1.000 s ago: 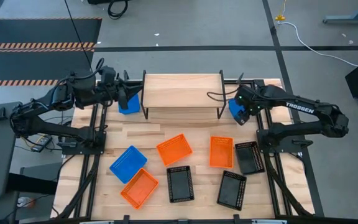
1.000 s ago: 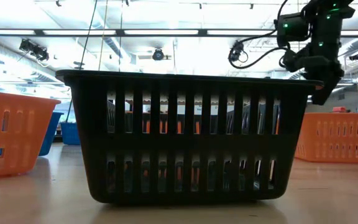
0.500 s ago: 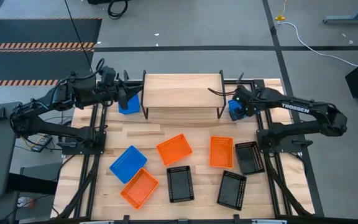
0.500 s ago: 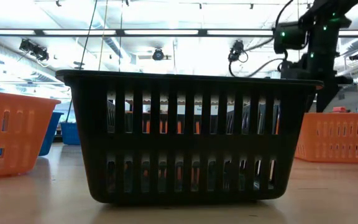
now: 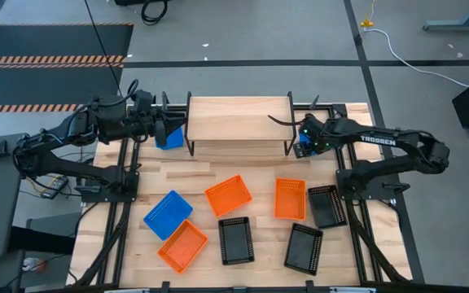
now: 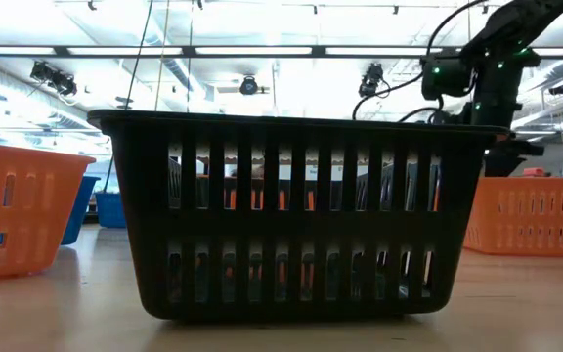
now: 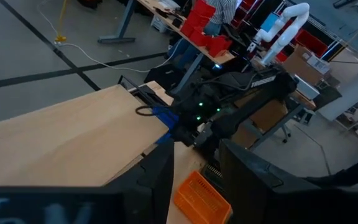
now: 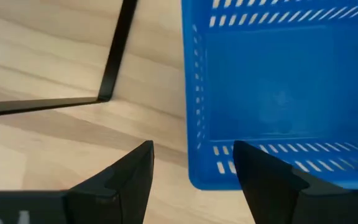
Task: Stack baskets on shelf by color
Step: Put the top right blue bin on the shelf
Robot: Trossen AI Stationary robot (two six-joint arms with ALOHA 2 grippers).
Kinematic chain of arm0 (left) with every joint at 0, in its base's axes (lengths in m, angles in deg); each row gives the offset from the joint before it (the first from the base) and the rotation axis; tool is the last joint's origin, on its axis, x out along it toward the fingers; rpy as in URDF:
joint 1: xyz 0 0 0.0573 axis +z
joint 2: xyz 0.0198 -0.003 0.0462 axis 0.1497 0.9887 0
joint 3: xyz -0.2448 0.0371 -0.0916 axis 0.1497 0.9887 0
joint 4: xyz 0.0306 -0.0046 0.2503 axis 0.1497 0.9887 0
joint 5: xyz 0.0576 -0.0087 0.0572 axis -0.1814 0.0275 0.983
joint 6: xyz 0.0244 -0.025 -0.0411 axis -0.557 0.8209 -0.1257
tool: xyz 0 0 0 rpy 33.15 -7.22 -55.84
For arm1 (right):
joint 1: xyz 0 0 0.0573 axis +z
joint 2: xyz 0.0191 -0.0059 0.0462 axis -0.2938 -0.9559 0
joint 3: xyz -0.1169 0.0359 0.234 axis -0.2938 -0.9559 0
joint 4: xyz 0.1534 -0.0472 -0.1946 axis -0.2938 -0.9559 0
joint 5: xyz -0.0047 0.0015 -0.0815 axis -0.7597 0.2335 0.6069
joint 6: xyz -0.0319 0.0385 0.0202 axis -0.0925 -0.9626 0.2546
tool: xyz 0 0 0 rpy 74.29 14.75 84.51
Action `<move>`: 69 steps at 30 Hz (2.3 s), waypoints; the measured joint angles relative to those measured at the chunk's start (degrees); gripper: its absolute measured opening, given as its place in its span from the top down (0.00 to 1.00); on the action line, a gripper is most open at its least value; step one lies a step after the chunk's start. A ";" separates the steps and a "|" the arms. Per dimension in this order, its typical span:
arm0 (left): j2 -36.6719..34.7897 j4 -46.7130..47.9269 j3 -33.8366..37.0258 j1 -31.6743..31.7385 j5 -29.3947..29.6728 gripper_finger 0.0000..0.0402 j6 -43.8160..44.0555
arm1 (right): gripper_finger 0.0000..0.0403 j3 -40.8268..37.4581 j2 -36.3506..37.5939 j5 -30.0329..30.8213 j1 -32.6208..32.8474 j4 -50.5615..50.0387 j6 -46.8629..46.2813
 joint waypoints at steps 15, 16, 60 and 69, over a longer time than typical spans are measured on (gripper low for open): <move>0.00 -0.05 -0.01 -0.82 0.00 0.67 3.00 | 0.74 0.08 -7.98 -2.35 0.11 1.67 6.03; 0.00 -0.05 -0.01 -0.82 -0.01 0.67 3.02 | 0.80 0.08 -7.71 -2.60 -0.03 1.35 6.48; 0.00 -0.05 0.00 -0.75 0.03 0.67 1.27 | 0.97 61.50 -17.30 -1.60 6.12 -27.65 55.23; 0.00 -0.05 0.00 -0.80 0.03 0.67 1.29 | 0.97 62.31 -26.69 0.55 9.12 -40.03 57.59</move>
